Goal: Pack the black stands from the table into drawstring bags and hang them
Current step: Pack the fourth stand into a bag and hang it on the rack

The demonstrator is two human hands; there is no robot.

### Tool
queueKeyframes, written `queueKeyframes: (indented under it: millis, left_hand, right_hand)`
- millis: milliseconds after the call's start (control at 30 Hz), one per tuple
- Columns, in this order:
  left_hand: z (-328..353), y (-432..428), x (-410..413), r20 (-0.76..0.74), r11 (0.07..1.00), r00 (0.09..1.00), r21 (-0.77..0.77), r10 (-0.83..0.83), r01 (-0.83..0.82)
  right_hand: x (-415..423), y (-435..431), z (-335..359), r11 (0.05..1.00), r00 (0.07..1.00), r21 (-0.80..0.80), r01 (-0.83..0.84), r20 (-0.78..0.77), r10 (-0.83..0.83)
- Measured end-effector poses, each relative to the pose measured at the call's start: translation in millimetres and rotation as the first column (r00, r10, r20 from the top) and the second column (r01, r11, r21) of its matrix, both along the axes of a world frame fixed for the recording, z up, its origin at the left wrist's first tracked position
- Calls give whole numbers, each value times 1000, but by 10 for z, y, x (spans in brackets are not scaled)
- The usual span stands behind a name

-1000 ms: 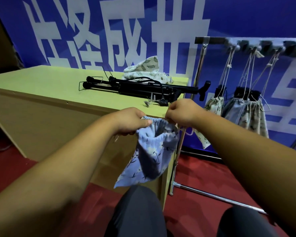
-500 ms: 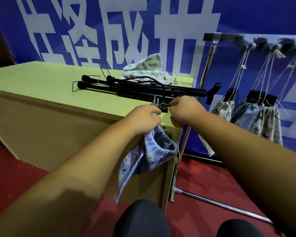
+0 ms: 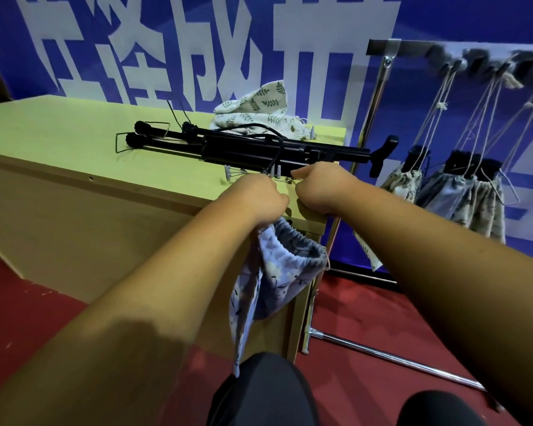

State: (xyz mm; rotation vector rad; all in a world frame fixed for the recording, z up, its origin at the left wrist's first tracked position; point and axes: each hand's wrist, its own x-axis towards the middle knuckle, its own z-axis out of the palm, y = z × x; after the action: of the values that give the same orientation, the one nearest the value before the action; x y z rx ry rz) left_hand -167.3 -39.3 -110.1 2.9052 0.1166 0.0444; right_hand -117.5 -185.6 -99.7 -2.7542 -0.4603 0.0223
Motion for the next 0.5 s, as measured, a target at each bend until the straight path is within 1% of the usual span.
queueKeyframes:
  millis: [33, 100, 167, 200, 267, 367, 433, 500]
  left_hand:
    - [4, -3, 5, 1, 1000, 1000, -4, 4, -4]
    - [7, -9, -2, 12, 1000, 1000, -18, 13, -13]
    - [10, -20, -35, 10, 1000, 1000, -13, 17, -17]
    - [10, -28, -51, 7, 1000, 1000, -15, 18, -18]
    - [18, -38, -91, 23, 999, 1000, -42, 22, -21]
    - [28, -51, -131, 31, 997, 999, -70, 26, -24]
    - [38, -59, -144, 23, 998, 999, -55, 26, -24]
    - [42, -66, -147, 24, 1000, 1000, -16, 17, -16]
  right_hand:
    - [-32, 20, 20, 998, 1000, -55, 0, -1, 0]
    - [-98, 55, 40, 983, 998, -182, -16, 54, 26]
    - [-94, 76, 5, 977, 995, -212, -8, 96, 29]
    - [-78, 80, -26, 978, 994, -207, 2, 111, 22]
    - [-54, 97, -101, 990, 991, -138, 42, 135, -23]
    - [-36, 113, -170, 995, 988, -56, 82, 133, -74]
    - [-43, 114, -175, 997, 989, -49, 68, 135, -61]
    - [-76, 109, -150, 997, 988, -74, 38, 149, -26]
